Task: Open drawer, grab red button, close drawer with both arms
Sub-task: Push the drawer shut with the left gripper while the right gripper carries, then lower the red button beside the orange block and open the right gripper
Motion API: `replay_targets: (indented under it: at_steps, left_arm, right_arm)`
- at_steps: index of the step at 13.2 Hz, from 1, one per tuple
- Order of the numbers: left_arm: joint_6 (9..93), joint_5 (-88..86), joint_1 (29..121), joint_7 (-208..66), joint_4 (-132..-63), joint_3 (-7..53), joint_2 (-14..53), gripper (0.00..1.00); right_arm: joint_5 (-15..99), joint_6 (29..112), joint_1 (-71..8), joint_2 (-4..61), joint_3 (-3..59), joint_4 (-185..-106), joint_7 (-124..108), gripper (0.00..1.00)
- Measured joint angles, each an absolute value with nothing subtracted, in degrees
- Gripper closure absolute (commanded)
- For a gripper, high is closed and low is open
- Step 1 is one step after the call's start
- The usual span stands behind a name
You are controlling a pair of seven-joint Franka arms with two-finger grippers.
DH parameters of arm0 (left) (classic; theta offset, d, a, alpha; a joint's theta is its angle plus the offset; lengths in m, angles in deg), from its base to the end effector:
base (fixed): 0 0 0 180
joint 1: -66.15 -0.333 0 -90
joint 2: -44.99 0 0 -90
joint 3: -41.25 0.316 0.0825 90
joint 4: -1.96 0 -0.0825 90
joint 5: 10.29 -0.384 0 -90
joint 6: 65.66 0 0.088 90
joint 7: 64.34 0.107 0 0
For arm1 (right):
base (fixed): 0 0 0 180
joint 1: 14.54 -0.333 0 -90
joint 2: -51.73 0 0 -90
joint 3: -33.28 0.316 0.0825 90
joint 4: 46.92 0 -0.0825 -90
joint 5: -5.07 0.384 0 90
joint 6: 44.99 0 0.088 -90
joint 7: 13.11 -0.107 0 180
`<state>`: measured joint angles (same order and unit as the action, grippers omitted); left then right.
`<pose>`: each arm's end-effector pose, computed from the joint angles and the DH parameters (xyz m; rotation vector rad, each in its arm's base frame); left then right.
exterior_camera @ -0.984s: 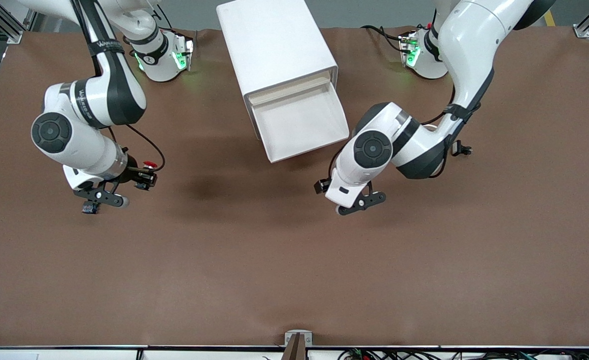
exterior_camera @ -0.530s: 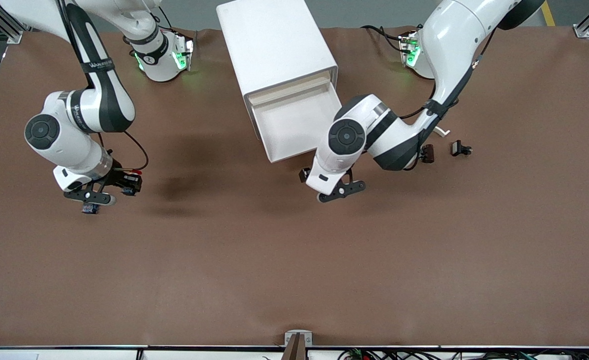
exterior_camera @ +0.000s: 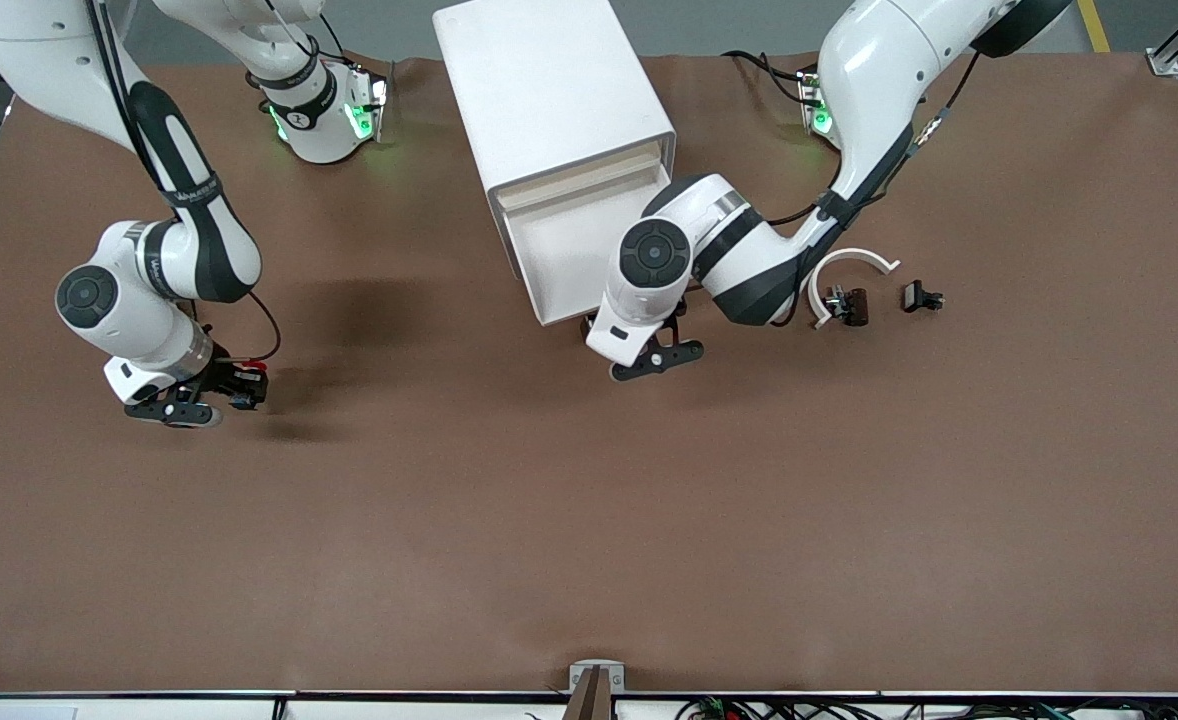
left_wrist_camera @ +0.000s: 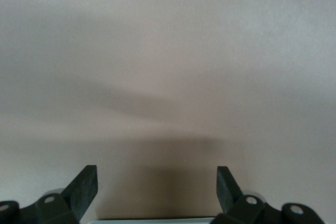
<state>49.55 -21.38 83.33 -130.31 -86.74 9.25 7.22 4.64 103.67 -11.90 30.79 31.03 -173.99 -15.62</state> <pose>0.4993 -0.4721 0.3004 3.0872 0.4374 -0.2956 0.5506 -0.0472 0.2108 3.1177 -0.1874 0.0175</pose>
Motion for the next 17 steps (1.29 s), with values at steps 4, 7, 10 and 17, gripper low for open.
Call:
replay_targets:
  at_steps: [4, 7, 10, 17]
  left_arm:
    - [49.6, -21.4, 84.6, -131.1, -87.2, 9.2, 7.2, 0.0]
    - [49.6, -21.4, 85.1, -131.9, -87.4, 9.2, 7.2, 0.0]
    - [49.6, -21.4, 85.5, -132.1, -87.5, 9.2, 7.2, 0.0]
    - [49.6, -21.4, 86.6, -134.0, -87.5, 9.2, 7.2, 0.0]
  right_arm:
    - [4.6, 104.0, -10.7, 29.2, 31.1, -173.5, -16.2, 1.0]
    - [4.6, 104.0, -10.7, 29.2, 31.3, -173.0, -16.4, 1.0]
    - [4.6, 104.0, -10.7, 27.9, 31.4, -171.7, -16.6, 1.0]
    - [4.6, 104.0, -10.8, 26.1, 31.8, -170.6, -16.9, 1.0]
